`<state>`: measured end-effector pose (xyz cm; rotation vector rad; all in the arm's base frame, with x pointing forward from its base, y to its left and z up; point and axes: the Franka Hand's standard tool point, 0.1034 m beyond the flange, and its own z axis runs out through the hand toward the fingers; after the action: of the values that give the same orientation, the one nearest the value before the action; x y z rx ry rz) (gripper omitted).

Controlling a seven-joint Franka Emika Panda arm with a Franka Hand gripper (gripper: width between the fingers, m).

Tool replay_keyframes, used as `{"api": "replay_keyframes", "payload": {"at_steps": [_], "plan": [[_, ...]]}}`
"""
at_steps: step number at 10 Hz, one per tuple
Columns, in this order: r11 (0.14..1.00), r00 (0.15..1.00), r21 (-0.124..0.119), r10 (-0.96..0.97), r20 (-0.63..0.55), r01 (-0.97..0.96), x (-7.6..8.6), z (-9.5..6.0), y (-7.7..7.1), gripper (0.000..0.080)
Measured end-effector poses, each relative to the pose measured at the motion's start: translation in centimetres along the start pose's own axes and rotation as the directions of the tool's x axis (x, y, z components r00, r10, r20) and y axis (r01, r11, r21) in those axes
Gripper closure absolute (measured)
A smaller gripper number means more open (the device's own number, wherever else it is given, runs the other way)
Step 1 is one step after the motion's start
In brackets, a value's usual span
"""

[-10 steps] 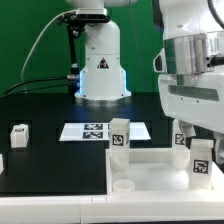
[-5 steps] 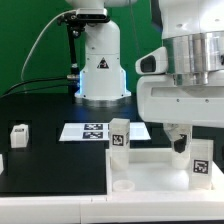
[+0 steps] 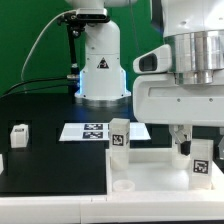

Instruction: Assemble square table

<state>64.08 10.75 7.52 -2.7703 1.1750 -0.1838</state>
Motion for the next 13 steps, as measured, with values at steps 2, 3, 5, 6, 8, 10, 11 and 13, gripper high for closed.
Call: {"api": "replay_keyframes", "payload": {"at_steps": [2, 3, 5, 6, 8, 10, 11, 13], "plan": [[0.983, 0.983, -0.005, 0.183, 0.003, -0.183, 0.1, 0.0, 0.2, 0.0508], [0.95, 0.95, -0.019, 0.312, 0.012, -0.311, 0.0, 0.0, 0.3, 0.0508], [0.754, 0.753, -0.039, 0.657, 0.027, -0.656, -0.4, 0.0, 0.2, 0.0511], [0.598, 0.597, -0.038, 0.801, 0.043, -0.801, -0.5, 0.0, 0.1, 0.0511], [0.442, 0.439, -0.049, 0.897, 0.052, -0.896, -0.2, -0.1, 0.1, 0.0511], [0.38, 0.378, -0.054, 0.925, 0.048, -0.923, -0.3, 0.0, 0.1, 0.0511], [0.461, 0.459, -0.051, 0.887, 0.041, -0.886, -0.4, 0.0, 0.2, 0.0275], [0.68, 0.679, -0.044, 0.733, 0.034, -0.732, -0.9, 0.1, 0.0, 0.0189]]}}
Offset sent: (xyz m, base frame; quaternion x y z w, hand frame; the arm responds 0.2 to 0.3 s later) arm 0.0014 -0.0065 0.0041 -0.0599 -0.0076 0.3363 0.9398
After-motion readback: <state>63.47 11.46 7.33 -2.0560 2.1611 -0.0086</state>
